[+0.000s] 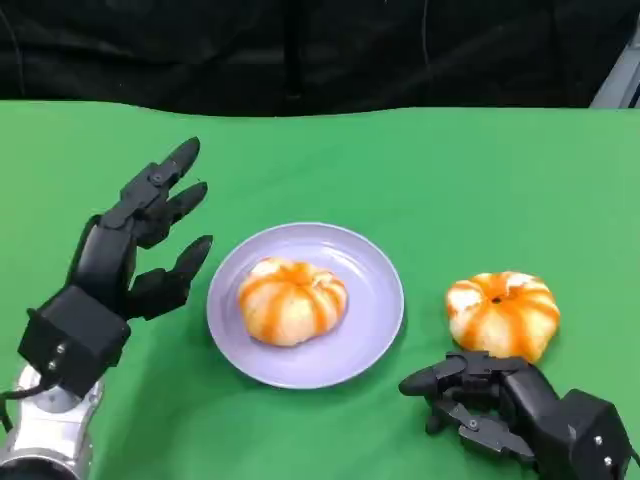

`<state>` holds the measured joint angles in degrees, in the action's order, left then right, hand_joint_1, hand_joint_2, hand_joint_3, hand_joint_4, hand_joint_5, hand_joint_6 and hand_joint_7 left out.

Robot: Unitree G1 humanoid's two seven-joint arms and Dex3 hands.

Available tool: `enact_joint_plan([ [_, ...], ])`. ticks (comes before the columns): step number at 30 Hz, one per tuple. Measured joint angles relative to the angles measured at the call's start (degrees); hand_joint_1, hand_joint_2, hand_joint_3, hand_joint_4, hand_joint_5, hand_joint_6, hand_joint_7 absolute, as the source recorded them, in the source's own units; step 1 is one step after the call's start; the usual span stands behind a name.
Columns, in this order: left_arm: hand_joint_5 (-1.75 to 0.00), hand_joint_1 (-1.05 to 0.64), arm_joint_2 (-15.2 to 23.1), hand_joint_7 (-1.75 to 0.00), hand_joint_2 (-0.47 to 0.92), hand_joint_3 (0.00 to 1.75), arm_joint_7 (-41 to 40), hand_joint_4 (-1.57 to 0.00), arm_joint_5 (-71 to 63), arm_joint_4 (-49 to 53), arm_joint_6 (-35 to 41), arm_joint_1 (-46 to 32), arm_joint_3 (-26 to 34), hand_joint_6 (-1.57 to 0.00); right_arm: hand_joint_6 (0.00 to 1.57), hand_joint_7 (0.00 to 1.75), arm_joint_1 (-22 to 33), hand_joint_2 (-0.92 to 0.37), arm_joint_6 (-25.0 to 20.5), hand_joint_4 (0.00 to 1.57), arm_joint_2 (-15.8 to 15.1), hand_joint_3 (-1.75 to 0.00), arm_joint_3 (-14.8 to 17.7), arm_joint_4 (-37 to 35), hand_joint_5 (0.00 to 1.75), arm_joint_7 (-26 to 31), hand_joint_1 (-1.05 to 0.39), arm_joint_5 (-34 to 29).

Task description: Grasp the bread from the table and place it into the plate.

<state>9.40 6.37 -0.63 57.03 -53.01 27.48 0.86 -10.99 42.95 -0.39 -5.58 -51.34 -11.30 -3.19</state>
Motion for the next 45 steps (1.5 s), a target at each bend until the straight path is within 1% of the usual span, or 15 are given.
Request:
enact_joint_plan([
  [3, -0.03, -0.78, -0.03, -0.01, 0.92, 0.61, 0.12, -0.53, -0.01, 0.0, 0.0, 0.0, 0.22, -0.35, 1.09, 0.39, 0.0, -0.92, 0.0, 0.79, 0.0, -0.35, 0.0, -0.02, 1.27, 0.0, -0.02, -0.01],
  [4, -0.04, -0.75, -0.03, -0.03, 0.92, 0.54, 0.18, -0.61, -0.01, 0.0, 0.0, 0.0, 0.34, -0.41, 1.09, 0.39, 0.0, -0.92, 0.0, 0.79, 0.0, -0.36, 0.0, -0.03, 1.26, 0.0, -0.02, -0.01],
  [6, -0.05, -0.72, -0.82, -0.03, 0.92, 0.48, 2.82, -0.66, 4.29, 0.1, 0.02, -0.73, 3.36, -0.46, 1.09, 0.39, -0.18, -0.92, 0.0, 0.78, 0.02, -0.38, -0.02, -0.16, 1.26, -0.19, -0.01, 0.0],
  [9, -0.05, -0.71, -2.37, -0.03, 0.92, 0.46, 6.61, -0.68, 13.48, 0.5, 0.83, -3.51, 9.5, -0.48, 1.09, 0.39, -0.22, -0.92, 0.02, 0.78, -0.09, -0.38, 0.12, -0.2, 1.25, -0.94, -0.01, 0.18],
  [12, -0.05, -0.7, -2.6, -0.03, 0.92, 0.45, 8.86, -0.69, 15.71, 1.02, 1.39, -5.31, 11.5, -0.5, 1.09, 0.39, -0.36, -0.92, -0.07, 0.78, -0.48, -0.39, 0.3, -0.25, 1.25, -1.12, -0.01, 0.21],
  [14, -0.04, -0.7, -2.8, -0.03, 0.92, 0.45, 8.94, -0.7, 15.72, 1.03, 1.41, -5.53, 12.31, -0.5, 1.09, 0.39, -0.44, -0.92, -0.37, 0.79, -0.47, -0.39, 0.26, -0.27, 1.24, -1.11, -0.01, 0.18],
  [20, -0.04, -0.69, -3.66, -0.03, 0.92, 0.45, 8.9, -0.71, 15.35, 1.03, 1.41, -5.77, 13.33, -0.51, 1.09, 0.38, -0.44, -0.92, -0.36, 0.79, -0.33, -0.39, 0.14, -0.2, 1.24, -1.04, -0.01, 0.12],
  [22, -0.04, -0.68, -3.67, -0.03, 0.92, 0.45, 8.8, -0.73, 15.08, 0.99, 1.38, -5.9, 13.57, -0.53, 1.08, 0.38, -0.44, -0.92, -0.35, 0.79, -0.34, -0.39, 0.14, -0.14, 1.24, -1.07, -0.01, 0.13],
  [28, -0.04, -0.68, -4.91, -0.03, 0.92, 0.43, 7.37, -0.77, 14.18, 1.07, 1.23, -9.11, 14.8, -0.55, 1.09, 0.39, -0.39, -0.92, -0.35, 0.79, -0.48, -0.4, 0.23, -0.05, 1.25, -1.58, -0.02, 0.18],
  [35, -0.04, -0.69, -5.7, -0.03, 0.92, 0.4, 7.01, -0.8, 13.79, 1.07, 0.91, -10.76, 15.45, -0.58, 1.09, 0.39, -0.35, -0.92, -0.35, 0.79, -0.64, -0.41, 0.34, -0.03, 1.25, -1.98, -0.01, 0.28],
  [45, -0.04, -0.67, -6.86, -0.03, 0.92, 0.37, 7.74, -0.82, 14.14, 1.07, 0.9, -10.93, 15.83, -0.62, 1.09, 0.4, -0.1, -0.92, -0.56, 0.79, -0.65, -0.41, 0.41, 0.39, 1.26, -2.04, -0.02, 0.3],
])
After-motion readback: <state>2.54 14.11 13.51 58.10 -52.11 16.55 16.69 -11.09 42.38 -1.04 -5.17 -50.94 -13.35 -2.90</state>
